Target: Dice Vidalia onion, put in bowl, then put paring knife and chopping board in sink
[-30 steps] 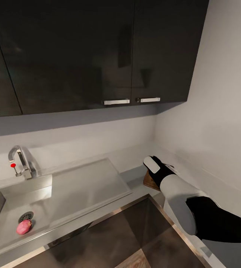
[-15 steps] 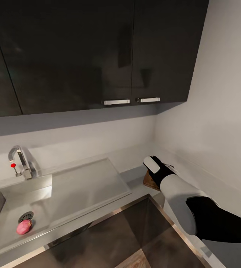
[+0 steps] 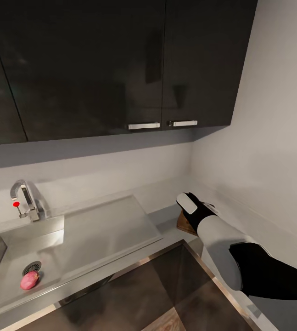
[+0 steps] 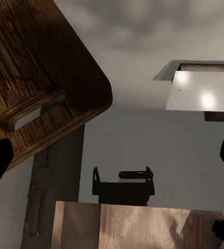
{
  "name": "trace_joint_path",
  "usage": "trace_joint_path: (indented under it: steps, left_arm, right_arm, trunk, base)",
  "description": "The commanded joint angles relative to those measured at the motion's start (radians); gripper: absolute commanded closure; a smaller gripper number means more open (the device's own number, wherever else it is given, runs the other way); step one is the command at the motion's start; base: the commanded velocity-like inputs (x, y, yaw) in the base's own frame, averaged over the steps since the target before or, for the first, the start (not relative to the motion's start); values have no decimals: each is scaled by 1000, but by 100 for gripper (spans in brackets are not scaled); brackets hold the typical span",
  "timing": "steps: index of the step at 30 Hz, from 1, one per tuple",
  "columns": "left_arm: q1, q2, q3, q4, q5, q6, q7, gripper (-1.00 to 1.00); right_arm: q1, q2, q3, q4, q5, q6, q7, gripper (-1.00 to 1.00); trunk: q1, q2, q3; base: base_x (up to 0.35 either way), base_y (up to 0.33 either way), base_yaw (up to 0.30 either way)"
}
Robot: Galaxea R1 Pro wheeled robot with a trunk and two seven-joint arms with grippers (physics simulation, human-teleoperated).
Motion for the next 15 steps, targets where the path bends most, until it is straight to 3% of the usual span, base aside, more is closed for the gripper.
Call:
trace_joint_path:
  steps: [1,15]
  left_arm:
    - [0,0,3,2,4,-5,0,-100]
    - [0,0,2,2,4,-5,3,-100]
  right_arm:
    - [0,0,5,0,-2,11,-5,-100]
    - [0,-1,5,1,-1,11,-4,-100]
  trunk:
    - [0,-1,0]
    - [0,-1,0]
  base:
    - [0,0,0]
    - [59,-29,0]
